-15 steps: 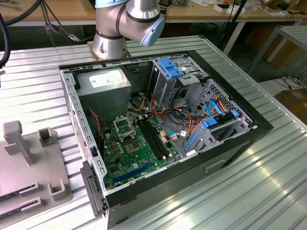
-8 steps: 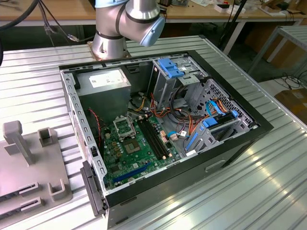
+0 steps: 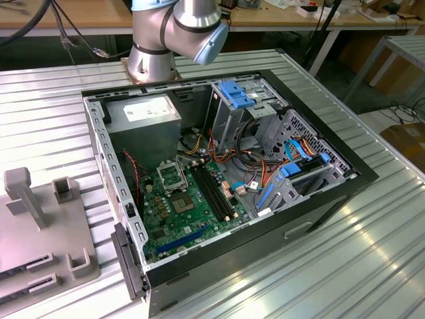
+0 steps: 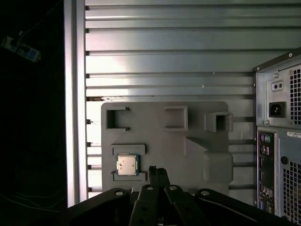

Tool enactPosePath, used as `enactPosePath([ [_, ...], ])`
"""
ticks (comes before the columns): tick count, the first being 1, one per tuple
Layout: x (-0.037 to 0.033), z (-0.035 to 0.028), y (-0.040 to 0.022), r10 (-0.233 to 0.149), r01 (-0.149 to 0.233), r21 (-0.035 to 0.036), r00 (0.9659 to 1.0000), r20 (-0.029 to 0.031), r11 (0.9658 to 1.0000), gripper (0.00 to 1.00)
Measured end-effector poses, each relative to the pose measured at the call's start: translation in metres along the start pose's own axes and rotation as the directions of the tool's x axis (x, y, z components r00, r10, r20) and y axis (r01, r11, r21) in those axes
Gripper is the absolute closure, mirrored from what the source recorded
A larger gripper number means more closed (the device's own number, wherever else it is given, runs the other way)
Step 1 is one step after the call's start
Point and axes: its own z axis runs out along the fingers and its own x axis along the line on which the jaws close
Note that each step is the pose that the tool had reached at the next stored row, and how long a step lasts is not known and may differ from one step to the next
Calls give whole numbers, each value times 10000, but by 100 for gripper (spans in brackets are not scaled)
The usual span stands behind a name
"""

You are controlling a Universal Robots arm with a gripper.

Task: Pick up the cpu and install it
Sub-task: 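Reach for the cpu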

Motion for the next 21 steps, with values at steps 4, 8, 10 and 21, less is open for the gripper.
enactPosePath([
  [4,52,4,-5,-2,2,0,10000,-2,10000,89],
  [8,117,8,-6,-3,3,0,10000,-2,10000,89],
  [10,145,10,-6,-2,2,0,10000,-3,10000,89],
  [21,331,26,-11,-1,1,0,10000,-20,10000,89],
])
